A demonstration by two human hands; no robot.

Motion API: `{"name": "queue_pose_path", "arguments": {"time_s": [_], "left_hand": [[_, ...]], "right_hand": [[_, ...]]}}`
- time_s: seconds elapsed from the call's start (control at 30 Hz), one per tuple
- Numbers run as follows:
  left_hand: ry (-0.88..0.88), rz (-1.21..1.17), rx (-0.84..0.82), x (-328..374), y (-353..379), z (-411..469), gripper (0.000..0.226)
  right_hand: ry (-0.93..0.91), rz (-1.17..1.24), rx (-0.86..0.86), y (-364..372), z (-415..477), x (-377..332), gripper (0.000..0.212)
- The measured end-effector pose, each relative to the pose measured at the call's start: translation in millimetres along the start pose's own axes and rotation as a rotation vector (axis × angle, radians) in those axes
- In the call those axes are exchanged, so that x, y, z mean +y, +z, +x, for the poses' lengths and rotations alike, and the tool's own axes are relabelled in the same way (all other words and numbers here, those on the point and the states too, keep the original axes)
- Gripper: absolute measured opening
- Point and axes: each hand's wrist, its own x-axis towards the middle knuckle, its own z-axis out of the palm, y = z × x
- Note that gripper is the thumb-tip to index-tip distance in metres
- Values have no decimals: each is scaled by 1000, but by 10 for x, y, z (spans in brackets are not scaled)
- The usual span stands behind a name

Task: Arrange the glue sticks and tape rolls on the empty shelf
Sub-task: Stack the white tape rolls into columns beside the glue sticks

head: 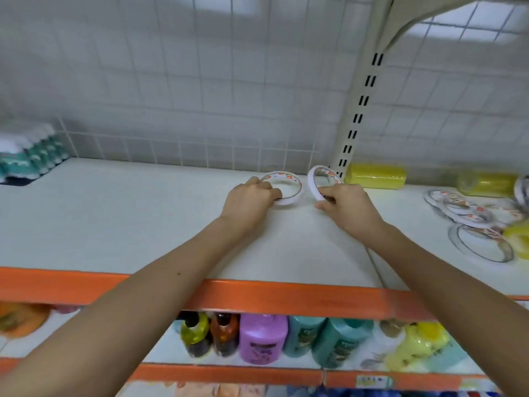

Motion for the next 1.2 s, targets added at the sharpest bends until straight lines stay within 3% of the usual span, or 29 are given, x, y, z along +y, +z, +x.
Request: {"name": "queue_pose_path", "arguments": {"time_s": [0.17, 0.37, 0.47, 0.87, 1.2], "left_hand": [[-10, 40, -47, -954, -132, -259, 39], [-3, 69, -36, -1910, -275, -507, 41], [-30, 88, -59, -2258, -284, -632, 39], [-232, 111, -60, -3157, -328, -888, 34], [-134, 61, -41, -3570, -259, -835, 40]], "right_hand": [[-2, 74, 9, 433, 297, -797, 38], [43, 161, 25, 816, 602, -1546, 31], [16, 157, 5, 966, 711, -1828, 18], [-165, 113, -114, 1220, 1185, -2544, 21], [-155, 67, -112, 1462, 1405, -3045, 19]]}}
